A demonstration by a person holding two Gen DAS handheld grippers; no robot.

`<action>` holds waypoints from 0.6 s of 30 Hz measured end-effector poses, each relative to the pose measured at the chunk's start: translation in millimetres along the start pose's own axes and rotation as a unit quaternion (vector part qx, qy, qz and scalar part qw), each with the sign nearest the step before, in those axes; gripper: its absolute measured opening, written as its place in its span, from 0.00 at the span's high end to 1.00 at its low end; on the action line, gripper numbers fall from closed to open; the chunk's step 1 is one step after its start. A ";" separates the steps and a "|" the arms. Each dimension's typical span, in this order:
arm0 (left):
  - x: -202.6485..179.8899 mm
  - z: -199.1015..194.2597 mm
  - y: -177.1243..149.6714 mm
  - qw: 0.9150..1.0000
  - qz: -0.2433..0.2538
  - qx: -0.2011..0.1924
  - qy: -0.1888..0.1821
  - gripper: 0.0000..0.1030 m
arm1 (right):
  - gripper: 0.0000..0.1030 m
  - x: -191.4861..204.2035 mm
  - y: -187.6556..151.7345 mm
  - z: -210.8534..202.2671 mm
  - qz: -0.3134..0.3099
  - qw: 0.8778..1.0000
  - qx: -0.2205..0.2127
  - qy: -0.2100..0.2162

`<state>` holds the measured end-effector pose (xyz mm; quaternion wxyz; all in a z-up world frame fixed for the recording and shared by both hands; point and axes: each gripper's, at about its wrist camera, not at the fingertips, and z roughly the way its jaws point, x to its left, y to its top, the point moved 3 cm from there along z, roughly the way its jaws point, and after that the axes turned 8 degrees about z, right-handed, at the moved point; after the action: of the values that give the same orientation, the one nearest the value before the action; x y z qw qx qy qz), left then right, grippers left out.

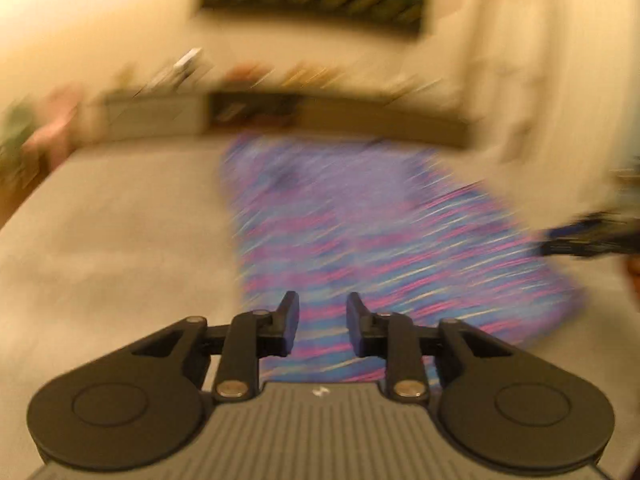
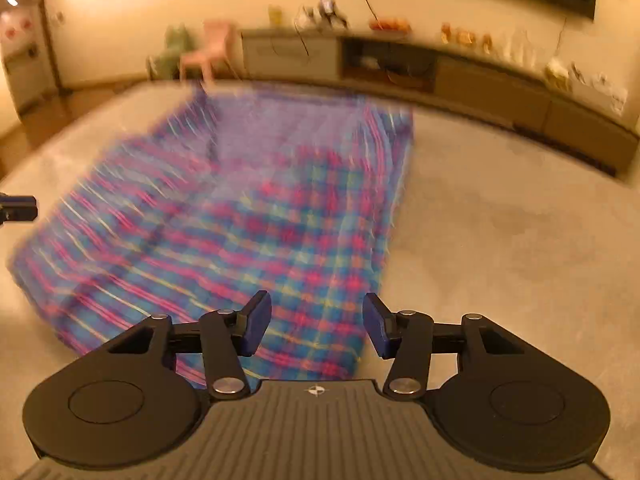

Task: Fold clothes

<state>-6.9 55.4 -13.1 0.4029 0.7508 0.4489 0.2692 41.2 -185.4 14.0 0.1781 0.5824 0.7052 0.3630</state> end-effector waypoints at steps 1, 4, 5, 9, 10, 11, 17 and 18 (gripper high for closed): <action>-5.7 3.7 -3.6 1.000 0.013 0.014 -0.003 0.62 | 0.48 4.1 -0.4 -8.9 -0.006 1.000 -0.007 0.017; -10.6 24.2 -19.1 0.997 0.023 0.078 0.005 0.64 | 0.48 17.6 -14.4 -3.1 -0.040 0.998 0.024 0.039; -8.1 29.2 -24.5 0.995 0.016 0.095 0.010 0.63 | 0.48 18.9 -20.0 2.0 -0.048 0.997 0.039 0.035; -0.3 33.5 -28.6 0.992 -0.001 0.124 0.033 0.60 | 0.46 20.3 -30.9 5.1 -0.053 0.997 0.059 0.024; 0.9 33.2 -28.5 0.991 -0.005 0.129 0.039 0.60 | 0.46 20.6 -33.6 5.8 -0.054 0.996 0.064 0.021; 2.0 32.9 -28.3 0.990 -0.009 0.134 0.046 0.60 | 0.46 20.9 -36.3 6.6 -0.056 0.996 0.069 0.018; 19.0 32.8 -27.9 0.986 -0.024 0.150 0.074 0.60 | 0.46 21.5 -44.7 -5.8 -0.065 0.995 0.081 0.007; 23.5 24.4 -30.3 0.985 -0.026 0.150 0.078 0.60 | 0.46 17.3 -44.2 -8.9 -0.060 0.995 0.082 0.005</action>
<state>8.5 75.8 -50.7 0.2561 0.7674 0.5338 0.2462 0.1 -174.2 -8.9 0.1479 0.5499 0.7670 0.2957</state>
